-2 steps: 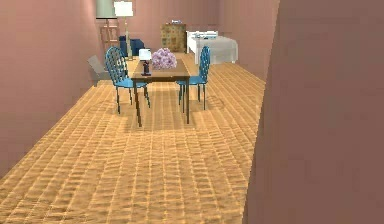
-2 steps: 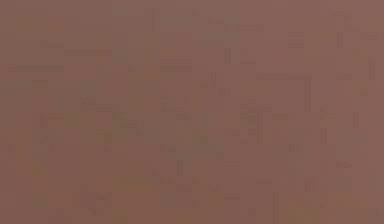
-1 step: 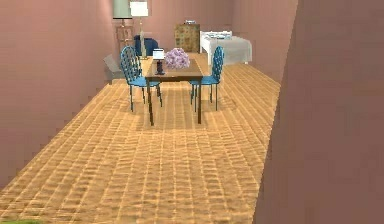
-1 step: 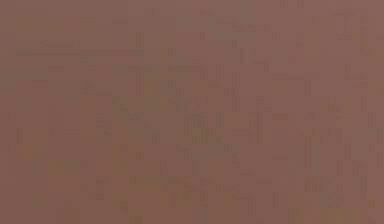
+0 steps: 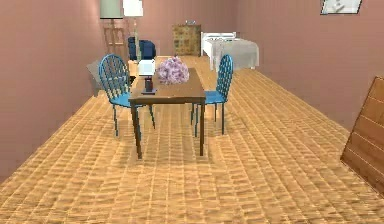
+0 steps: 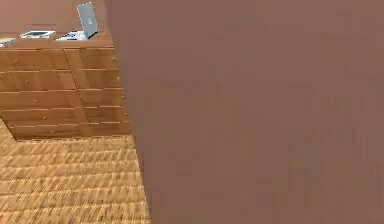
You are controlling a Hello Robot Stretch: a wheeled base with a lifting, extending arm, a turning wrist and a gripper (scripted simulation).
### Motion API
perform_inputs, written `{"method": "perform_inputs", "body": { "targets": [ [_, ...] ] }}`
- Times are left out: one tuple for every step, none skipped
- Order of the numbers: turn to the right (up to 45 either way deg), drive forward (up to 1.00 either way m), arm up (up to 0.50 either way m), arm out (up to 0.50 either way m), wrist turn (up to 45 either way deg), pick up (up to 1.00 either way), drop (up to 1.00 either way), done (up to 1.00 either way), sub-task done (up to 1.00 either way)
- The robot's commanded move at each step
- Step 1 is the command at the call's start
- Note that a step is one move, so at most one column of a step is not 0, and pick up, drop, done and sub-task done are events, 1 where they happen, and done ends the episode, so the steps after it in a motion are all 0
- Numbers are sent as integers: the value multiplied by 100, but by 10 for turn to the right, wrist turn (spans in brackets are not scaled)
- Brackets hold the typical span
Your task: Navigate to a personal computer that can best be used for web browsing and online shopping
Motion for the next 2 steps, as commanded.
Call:
{"method": "perform_inputs", "body": {
  "targets": [
    [-450,0,0,0,0,0,0,0,0],
    [-60,0,0,0,0,0,0,0,0]
  ]
}}
